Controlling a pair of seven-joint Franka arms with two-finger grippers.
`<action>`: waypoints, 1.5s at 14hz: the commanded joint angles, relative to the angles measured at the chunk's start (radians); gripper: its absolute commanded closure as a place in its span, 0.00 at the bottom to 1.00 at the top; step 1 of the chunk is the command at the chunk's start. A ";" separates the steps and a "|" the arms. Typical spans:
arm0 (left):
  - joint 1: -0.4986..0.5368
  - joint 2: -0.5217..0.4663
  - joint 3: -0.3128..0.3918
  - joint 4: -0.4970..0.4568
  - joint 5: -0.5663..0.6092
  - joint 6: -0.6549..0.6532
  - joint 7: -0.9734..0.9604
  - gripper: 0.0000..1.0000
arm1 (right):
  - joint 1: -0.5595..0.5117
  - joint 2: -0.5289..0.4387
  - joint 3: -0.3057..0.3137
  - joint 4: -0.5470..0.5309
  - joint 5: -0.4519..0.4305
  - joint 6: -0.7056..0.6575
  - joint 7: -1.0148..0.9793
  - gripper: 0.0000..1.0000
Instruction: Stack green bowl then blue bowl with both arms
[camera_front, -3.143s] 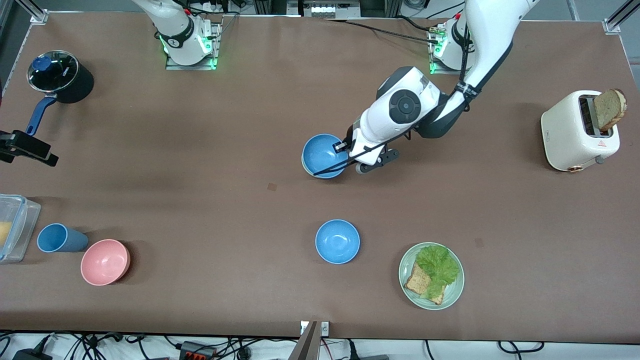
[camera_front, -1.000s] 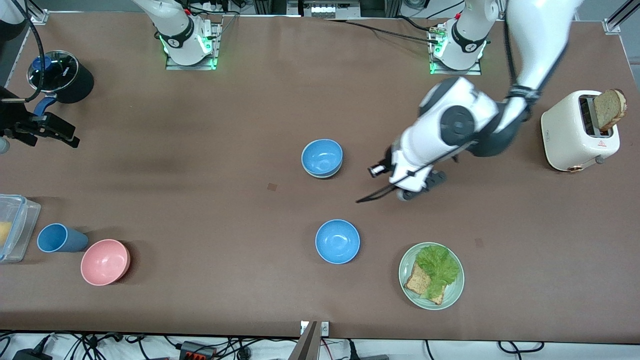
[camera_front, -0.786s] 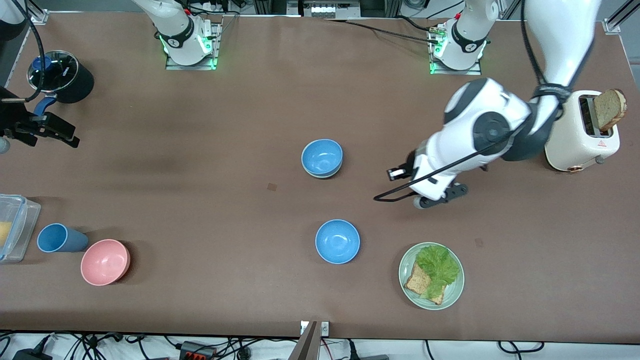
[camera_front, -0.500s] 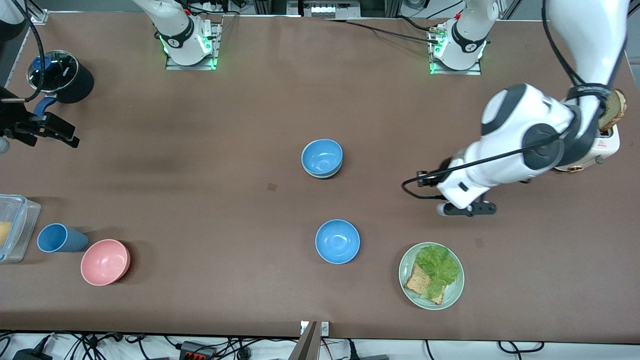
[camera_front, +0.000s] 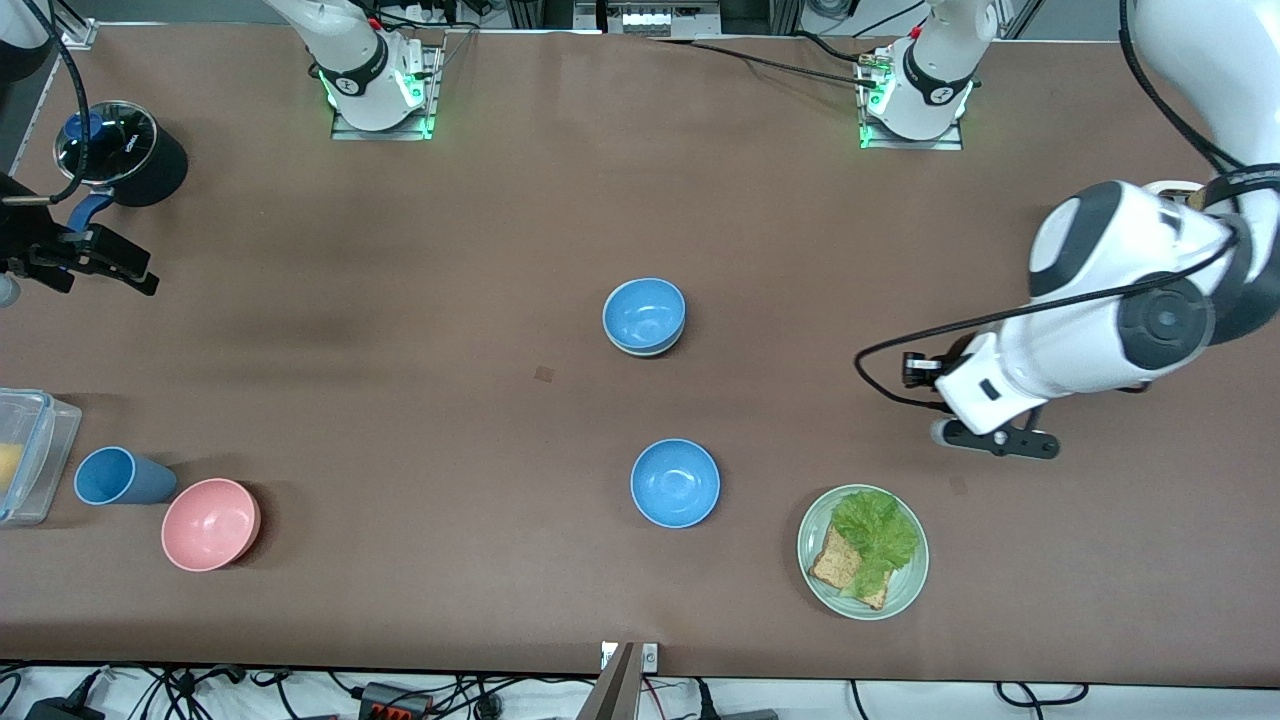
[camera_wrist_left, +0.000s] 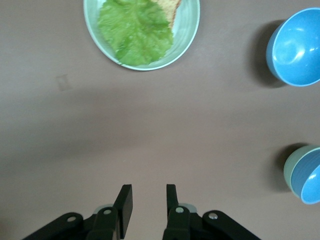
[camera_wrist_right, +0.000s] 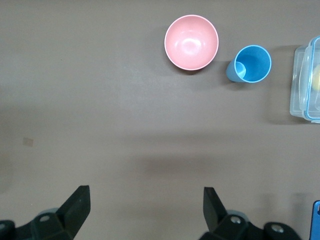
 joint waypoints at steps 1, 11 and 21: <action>-0.024 -0.058 0.100 0.041 0.009 -0.049 0.168 0.61 | 0.002 -0.017 0.003 -0.012 -0.013 -0.016 -0.008 0.00; -0.488 -0.258 0.869 -0.029 -0.321 -0.070 0.370 0.00 | -0.003 -0.016 -0.003 -0.006 -0.010 -0.018 -0.045 0.00; -0.401 -0.321 0.774 -0.076 -0.320 -0.135 0.296 0.00 | 0.000 -0.017 -0.003 -0.004 -0.008 -0.024 -0.034 0.00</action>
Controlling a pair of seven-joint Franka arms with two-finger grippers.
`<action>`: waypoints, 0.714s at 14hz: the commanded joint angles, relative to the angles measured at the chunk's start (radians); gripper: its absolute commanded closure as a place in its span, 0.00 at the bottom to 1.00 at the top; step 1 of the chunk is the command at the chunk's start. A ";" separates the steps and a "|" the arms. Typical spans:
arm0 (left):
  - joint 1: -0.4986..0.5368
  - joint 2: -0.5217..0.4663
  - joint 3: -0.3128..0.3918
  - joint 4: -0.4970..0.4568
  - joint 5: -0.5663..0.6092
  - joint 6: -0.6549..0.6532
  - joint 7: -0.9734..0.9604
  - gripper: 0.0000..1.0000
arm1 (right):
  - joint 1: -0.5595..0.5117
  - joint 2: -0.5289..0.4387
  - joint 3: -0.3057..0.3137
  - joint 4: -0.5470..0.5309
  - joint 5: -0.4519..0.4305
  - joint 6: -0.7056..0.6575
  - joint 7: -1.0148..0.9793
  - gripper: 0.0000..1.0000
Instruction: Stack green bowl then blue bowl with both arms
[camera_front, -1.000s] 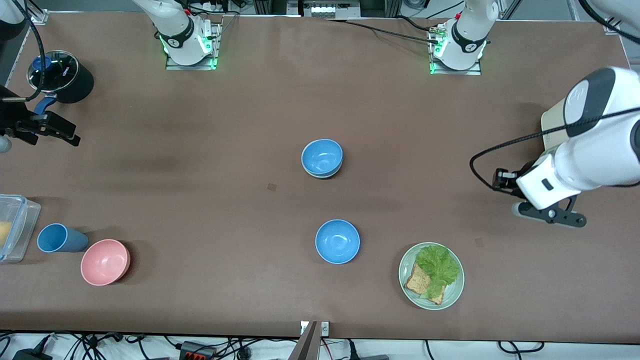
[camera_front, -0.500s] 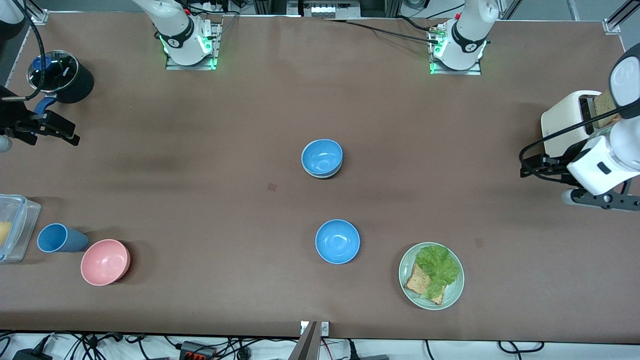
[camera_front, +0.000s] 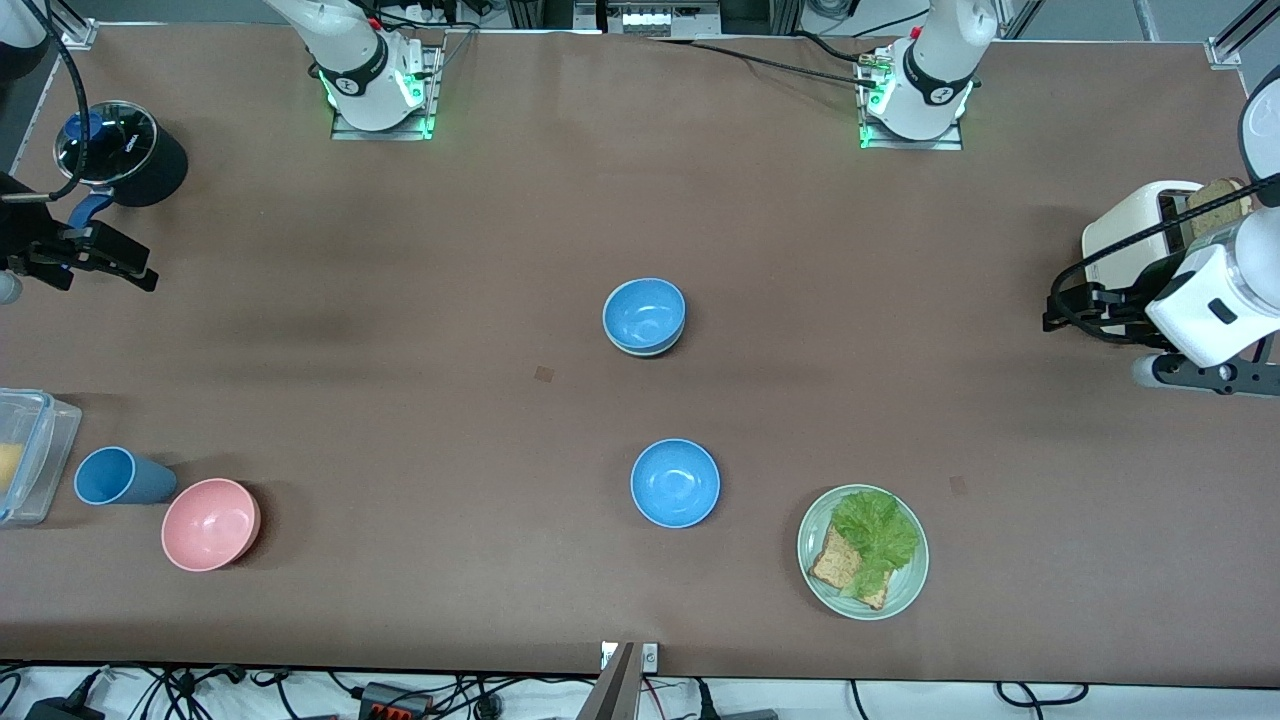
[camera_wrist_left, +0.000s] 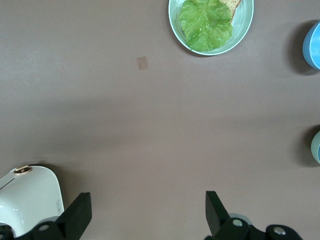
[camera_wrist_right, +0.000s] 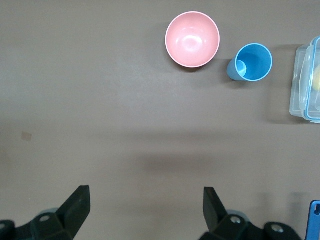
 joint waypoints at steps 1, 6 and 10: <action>0.089 -0.031 -0.100 -0.048 -0.008 -0.003 -0.011 0.00 | 0.001 -0.016 0.001 -0.005 -0.008 -0.019 -0.011 0.00; 0.103 -0.022 -0.113 -0.048 0.019 0.032 -0.023 0.00 | 0.001 -0.018 0.001 -0.005 -0.008 -0.021 -0.011 0.00; 0.105 -0.020 -0.113 -0.045 0.019 0.041 -0.022 0.00 | -0.001 -0.018 0.001 -0.005 -0.008 -0.021 -0.010 0.00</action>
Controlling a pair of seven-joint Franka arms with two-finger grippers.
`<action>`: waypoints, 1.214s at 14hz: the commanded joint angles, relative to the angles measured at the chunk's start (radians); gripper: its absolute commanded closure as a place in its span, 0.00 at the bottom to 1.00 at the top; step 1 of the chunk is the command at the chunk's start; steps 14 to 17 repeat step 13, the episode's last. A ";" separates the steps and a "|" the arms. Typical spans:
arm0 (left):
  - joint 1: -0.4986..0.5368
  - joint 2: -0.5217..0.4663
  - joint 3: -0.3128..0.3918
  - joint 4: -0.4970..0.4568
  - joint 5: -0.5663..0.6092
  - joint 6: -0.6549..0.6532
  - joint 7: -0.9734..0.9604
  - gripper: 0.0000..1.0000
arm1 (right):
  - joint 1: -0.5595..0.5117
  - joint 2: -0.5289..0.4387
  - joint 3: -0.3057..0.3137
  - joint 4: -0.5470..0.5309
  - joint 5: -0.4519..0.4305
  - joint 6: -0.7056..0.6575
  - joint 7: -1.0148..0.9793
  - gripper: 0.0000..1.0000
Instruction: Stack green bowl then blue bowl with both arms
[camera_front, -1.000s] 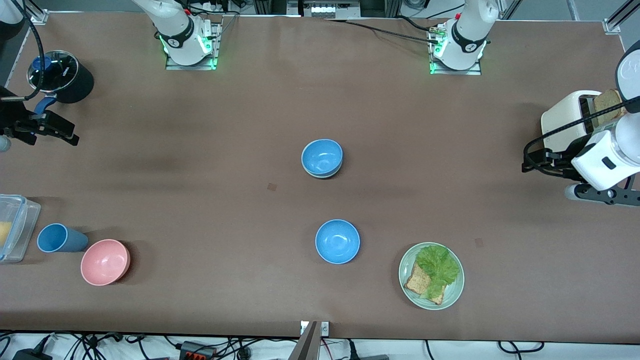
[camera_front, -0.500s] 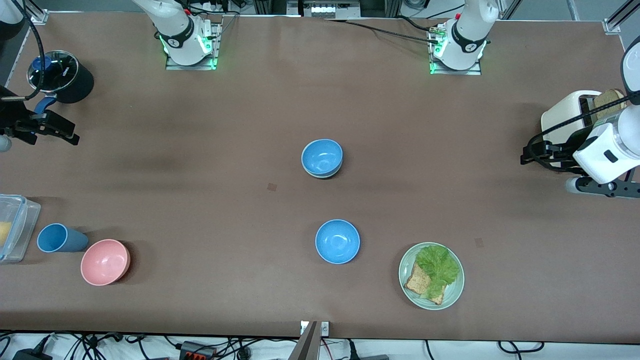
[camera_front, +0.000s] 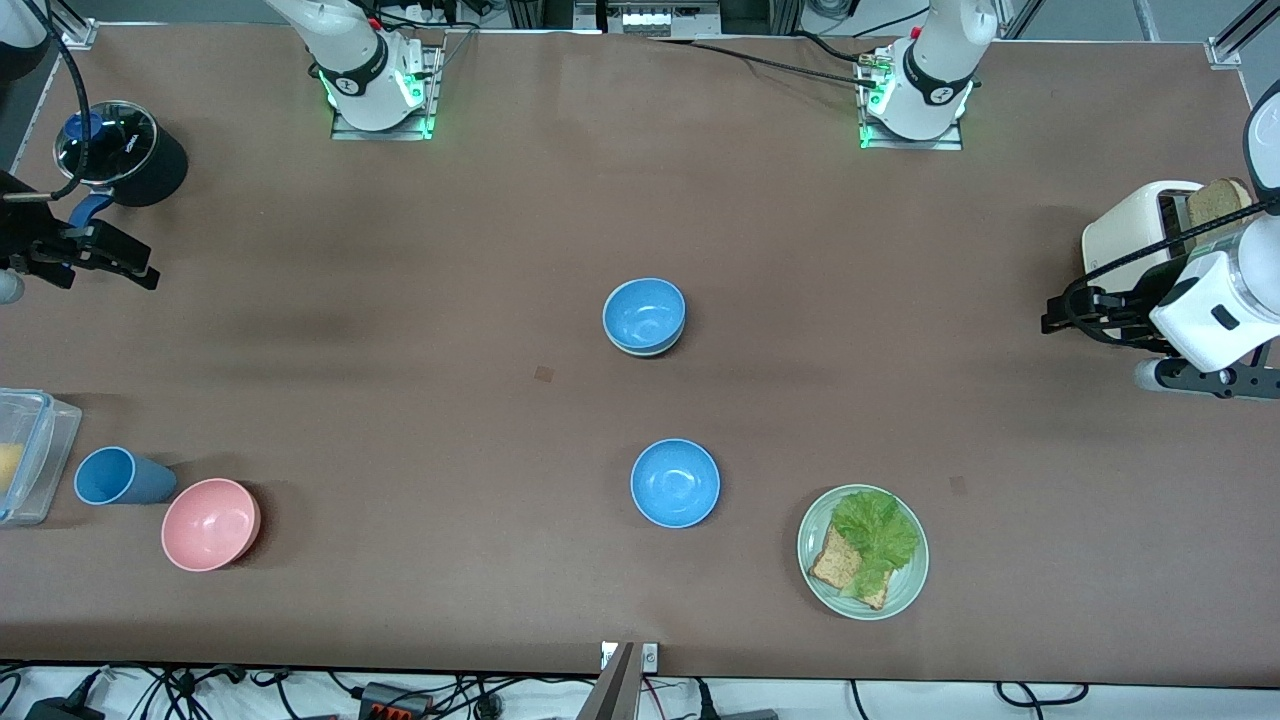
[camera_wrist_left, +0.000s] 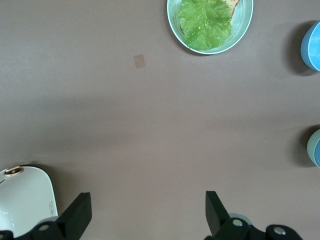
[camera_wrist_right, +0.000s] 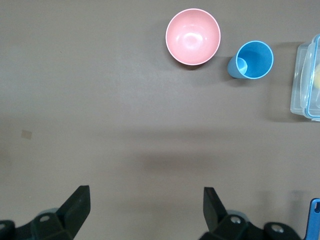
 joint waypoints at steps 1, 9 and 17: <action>0.013 -0.020 -0.015 -0.023 0.020 0.021 -0.011 0.00 | -0.001 -0.018 0.001 -0.005 -0.008 -0.012 -0.010 0.00; 0.014 -0.011 -0.010 -0.022 0.040 0.030 0.001 0.00 | -0.003 -0.015 0.001 -0.005 -0.005 -0.012 -0.010 0.00; 0.014 -0.009 -0.010 -0.022 0.040 0.030 0.001 0.00 | -0.003 -0.015 0.001 -0.005 -0.005 -0.012 -0.010 0.00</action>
